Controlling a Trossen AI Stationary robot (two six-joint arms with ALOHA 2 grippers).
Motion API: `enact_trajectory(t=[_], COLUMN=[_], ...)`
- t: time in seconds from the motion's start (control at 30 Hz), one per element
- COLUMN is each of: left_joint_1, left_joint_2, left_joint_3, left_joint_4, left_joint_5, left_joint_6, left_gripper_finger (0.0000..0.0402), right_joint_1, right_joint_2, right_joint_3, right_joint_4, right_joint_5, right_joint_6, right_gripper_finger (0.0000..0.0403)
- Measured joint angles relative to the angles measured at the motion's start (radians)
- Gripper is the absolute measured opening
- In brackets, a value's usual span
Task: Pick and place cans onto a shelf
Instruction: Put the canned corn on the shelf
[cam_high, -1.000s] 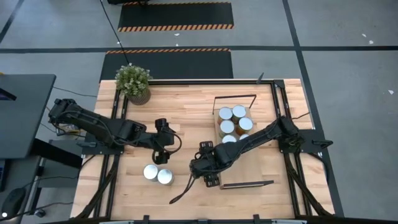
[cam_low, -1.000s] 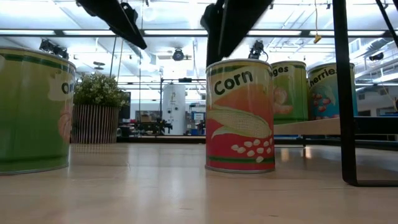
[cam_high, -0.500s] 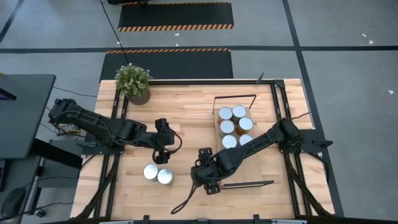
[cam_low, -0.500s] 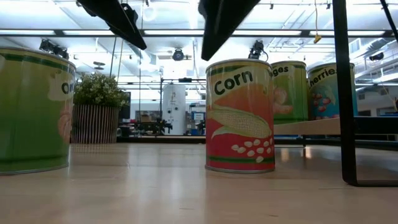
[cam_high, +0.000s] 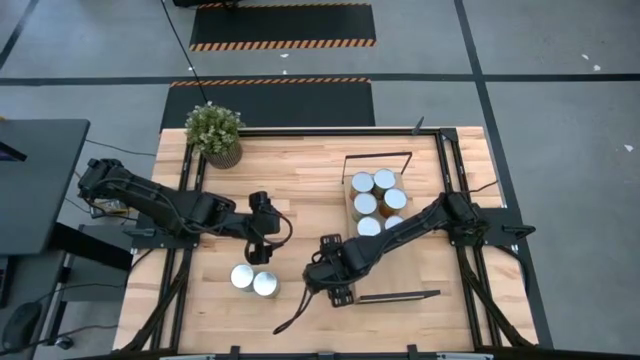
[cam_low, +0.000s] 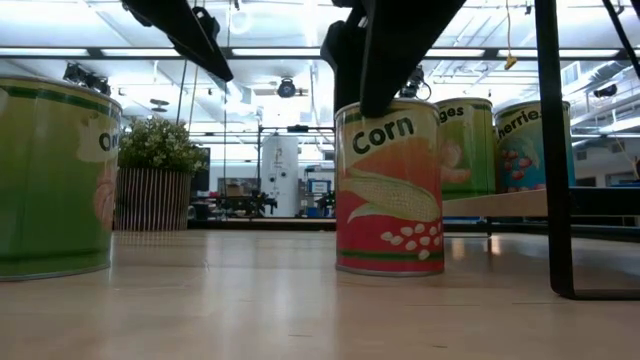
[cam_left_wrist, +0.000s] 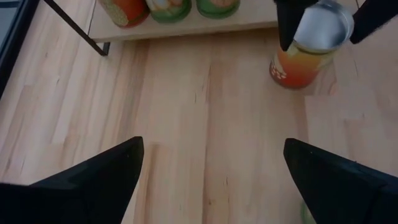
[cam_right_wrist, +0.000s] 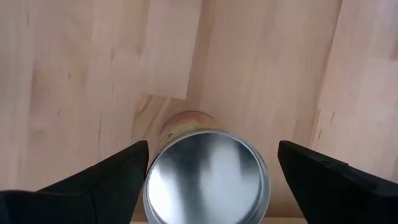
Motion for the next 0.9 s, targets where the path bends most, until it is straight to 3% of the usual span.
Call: enact_trajectory(t=[0.53,0.73,0.9], left_joint_1=[0.0,0.0,0.0], left_joint_2=[0.0,0.0,0.0], left_joint_3=[0.0,0.0,0.0], left_joint_4=[-0.007,-0.008,-0.013], left_joint_5=[0.0,0.0,0.0], left_joint_6=[0.002,0.0,-0.003], left_gripper_finger=[0.0393,0.0393,0.0393], right_joint_1=[-0.042,-0.038,-0.008], right_joint_2=[-0.001,-0.021,-0.073], right_joint_3=[-0.067,0.036,0.115], right_joint_4=[0.008,-0.113,-0.21], right_joint_5=[-0.054,-0.047,0.028], right_joint_6=[-0.008,-0.009,0.0], right_gripper_finger=[0.0321,0.0322,0.0323])
